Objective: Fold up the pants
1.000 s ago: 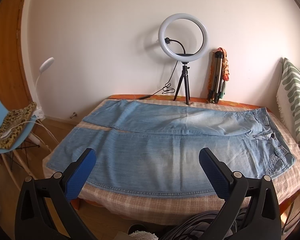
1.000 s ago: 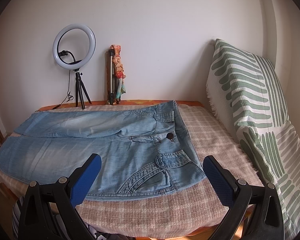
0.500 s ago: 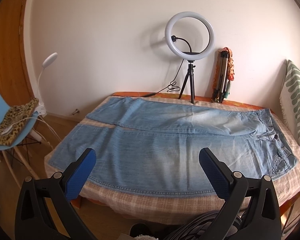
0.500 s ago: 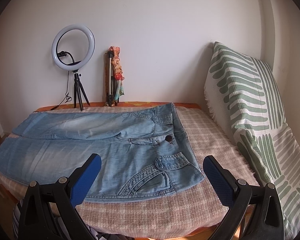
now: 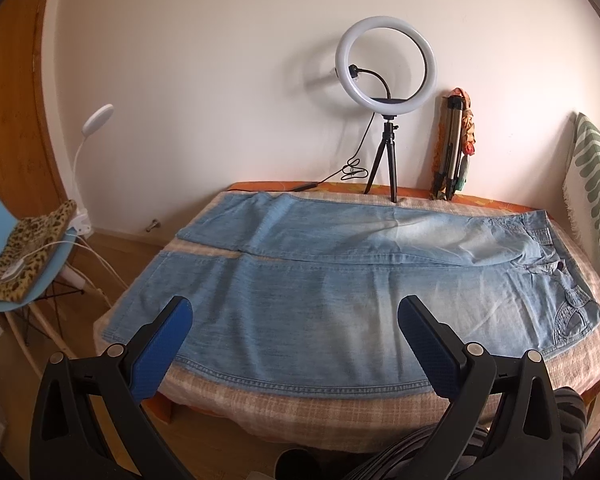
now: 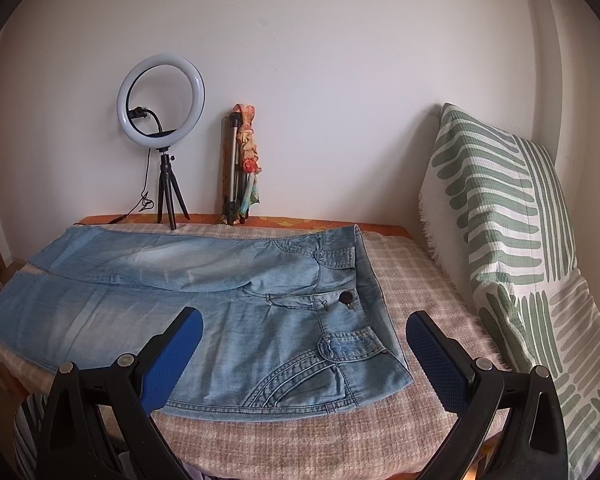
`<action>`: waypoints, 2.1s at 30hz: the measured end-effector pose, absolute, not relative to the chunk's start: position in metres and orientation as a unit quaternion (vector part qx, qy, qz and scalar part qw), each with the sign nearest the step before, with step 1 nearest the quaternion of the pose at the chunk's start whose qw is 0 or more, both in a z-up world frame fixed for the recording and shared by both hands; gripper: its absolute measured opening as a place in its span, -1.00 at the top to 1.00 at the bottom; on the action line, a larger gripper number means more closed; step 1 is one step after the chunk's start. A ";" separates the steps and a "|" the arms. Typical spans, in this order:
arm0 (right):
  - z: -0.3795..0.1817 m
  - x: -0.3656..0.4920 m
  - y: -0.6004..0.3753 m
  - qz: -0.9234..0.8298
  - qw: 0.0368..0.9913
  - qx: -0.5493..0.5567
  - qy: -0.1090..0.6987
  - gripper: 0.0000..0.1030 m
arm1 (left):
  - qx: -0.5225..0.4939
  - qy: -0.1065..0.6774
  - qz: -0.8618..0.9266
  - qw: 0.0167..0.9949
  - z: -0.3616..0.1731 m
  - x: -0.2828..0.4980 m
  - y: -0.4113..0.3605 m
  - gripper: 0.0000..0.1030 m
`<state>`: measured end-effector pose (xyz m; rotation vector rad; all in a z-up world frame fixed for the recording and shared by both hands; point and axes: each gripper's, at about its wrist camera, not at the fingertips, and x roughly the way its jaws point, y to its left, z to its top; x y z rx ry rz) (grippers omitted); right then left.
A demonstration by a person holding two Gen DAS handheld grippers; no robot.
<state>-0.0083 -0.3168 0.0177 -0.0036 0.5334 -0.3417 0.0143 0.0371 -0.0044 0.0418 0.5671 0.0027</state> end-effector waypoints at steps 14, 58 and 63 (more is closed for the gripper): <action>0.056 0.039 -0.318 -0.074 0.964 -0.019 0.253 -0.89 | -0.007 0.287 0.016 0.958 0.008 0.062 0.114 -0.68; -0.131 0.492 -0.268 0.212 0.844 -0.073 0.487 -0.19 | 0.018 0.461 -0.047 0.886 -0.126 0.405 0.094 0.24; -0.148 0.508 -0.255 0.232 0.829 -0.086 0.501 -0.19 | 0.014 0.472 -0.048 0.880 -0.145 0.417 0.093 0.28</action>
